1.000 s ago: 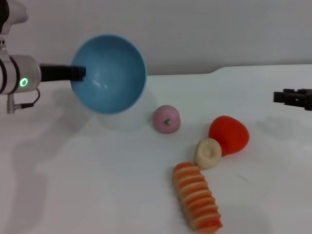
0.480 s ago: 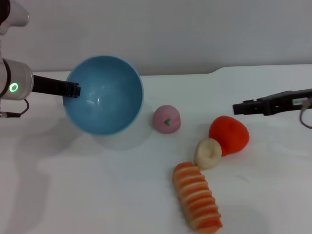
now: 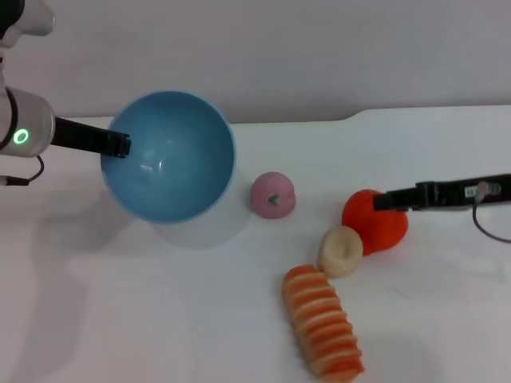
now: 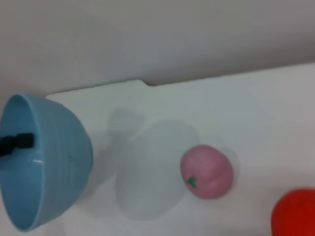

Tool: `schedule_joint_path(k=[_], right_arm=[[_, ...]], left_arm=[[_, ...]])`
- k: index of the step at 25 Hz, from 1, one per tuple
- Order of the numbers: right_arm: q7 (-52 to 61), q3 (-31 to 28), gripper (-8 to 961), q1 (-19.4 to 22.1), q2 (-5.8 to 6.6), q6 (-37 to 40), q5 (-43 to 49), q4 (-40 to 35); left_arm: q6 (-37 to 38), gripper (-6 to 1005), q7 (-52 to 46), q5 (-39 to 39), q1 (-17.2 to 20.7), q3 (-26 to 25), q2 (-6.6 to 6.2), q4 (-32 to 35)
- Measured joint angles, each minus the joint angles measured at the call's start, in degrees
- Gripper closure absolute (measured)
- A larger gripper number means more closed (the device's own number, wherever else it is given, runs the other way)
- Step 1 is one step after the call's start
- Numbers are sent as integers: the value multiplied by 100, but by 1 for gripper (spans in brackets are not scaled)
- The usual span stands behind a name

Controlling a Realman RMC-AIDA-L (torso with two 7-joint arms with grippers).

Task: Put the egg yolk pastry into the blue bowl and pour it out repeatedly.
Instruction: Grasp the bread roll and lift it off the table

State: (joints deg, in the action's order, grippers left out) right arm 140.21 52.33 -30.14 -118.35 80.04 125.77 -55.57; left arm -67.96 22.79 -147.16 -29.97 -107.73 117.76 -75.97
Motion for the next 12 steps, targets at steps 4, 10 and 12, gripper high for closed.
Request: schedule_joint_path(k=[4, 10, 12], right_arm=[[64, 44, 556, -10, 9, -31, 140, 258], [275, 62, 548, -212, 25, -46, 738, 732], [247, 81, 545, -272, 32, -98, 748, 871]], left_arm=[[-2, 1000, 32, -4, -13, 40, -3, -48], [-3, 1000, 49, -10, -25, 134, -12, -76], [-3, 1000, 50, -24, -28, 169, -13, -76]])
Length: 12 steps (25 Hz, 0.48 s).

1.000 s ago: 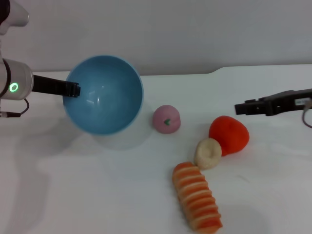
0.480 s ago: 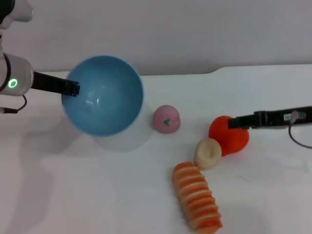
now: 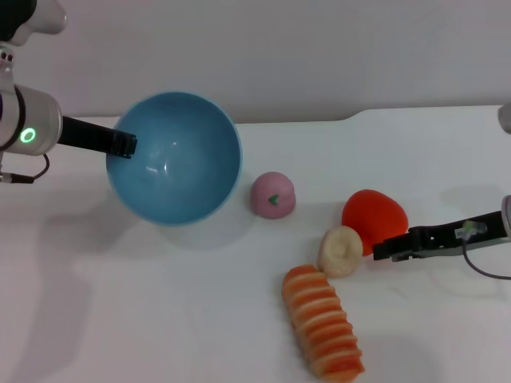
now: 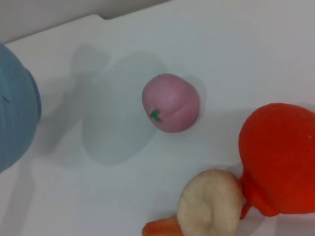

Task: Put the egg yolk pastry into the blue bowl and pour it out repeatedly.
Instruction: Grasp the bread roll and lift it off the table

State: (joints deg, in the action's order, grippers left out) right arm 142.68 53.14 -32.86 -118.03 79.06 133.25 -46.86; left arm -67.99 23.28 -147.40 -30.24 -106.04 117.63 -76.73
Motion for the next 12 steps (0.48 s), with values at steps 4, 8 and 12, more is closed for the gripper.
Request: schedule_joint_path(k=[4, 8, 12], right_arm=[[-237, 46, 540, -24, -17, -230, -57, 90], [-373, 53, 535, -173, -26, -596, -112, 521], [-574, 56, 503, -363, -29, -950, -258, 1006]], left_arm=[[-2, 1000, 1, -80, -1, 55, -1, 0], [-4, 999, 1, -117, -5, 70, 2, -5], [-4, 999, 1, -121, 0, 72, 4, -44]])
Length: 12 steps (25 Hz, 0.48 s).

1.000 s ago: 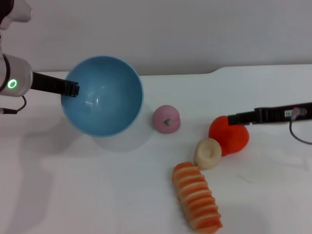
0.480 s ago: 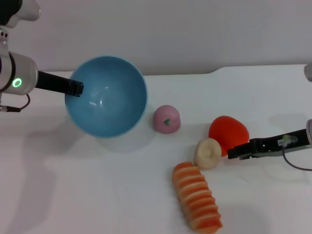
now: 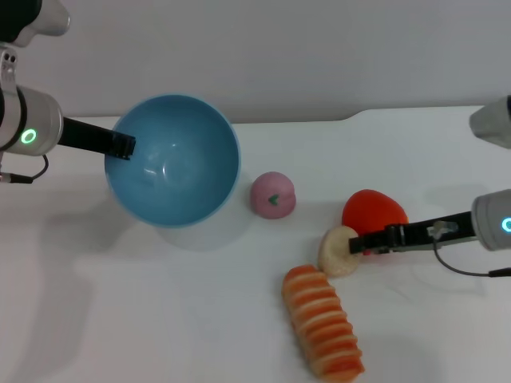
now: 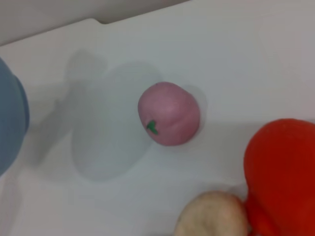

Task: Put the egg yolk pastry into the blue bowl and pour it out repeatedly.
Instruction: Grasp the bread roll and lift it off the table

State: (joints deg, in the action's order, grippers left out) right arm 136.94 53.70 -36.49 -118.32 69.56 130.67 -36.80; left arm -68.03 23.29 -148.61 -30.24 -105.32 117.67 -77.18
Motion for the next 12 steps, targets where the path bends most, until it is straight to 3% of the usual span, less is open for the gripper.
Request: schedule_joint_path(k=[12], right_arm=[[-214, 9, 421, -101, -25, -553, -707, 524]], left_arm=[[10, 999, 12, -1, -8, -5, -6, -17]])
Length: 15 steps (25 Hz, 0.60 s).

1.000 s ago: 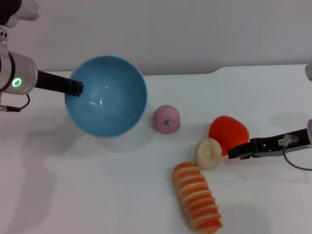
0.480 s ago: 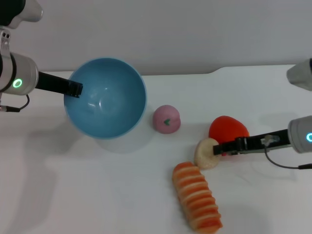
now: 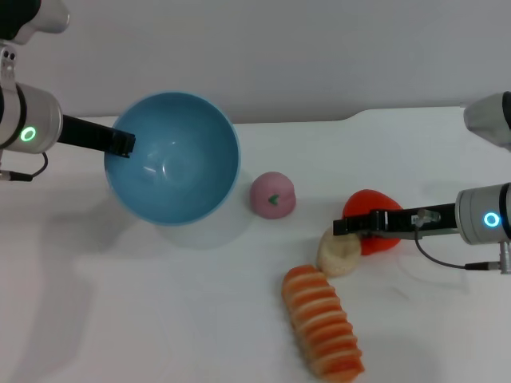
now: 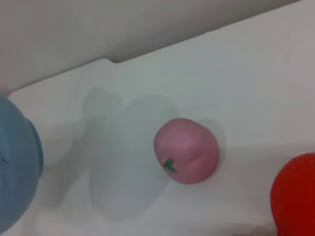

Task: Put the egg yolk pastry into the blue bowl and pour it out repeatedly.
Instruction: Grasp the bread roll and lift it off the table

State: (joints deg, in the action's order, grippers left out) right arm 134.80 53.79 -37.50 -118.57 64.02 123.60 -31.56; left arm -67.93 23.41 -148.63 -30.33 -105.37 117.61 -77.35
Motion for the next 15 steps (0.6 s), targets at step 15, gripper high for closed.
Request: schedule_joint_path(k=[15], right_arm=[[178, -8, 424, -80, -11, -378, -30, 527]], left_arm=[[40, 1000, 65, 1, -35, -1, 1, -9]])
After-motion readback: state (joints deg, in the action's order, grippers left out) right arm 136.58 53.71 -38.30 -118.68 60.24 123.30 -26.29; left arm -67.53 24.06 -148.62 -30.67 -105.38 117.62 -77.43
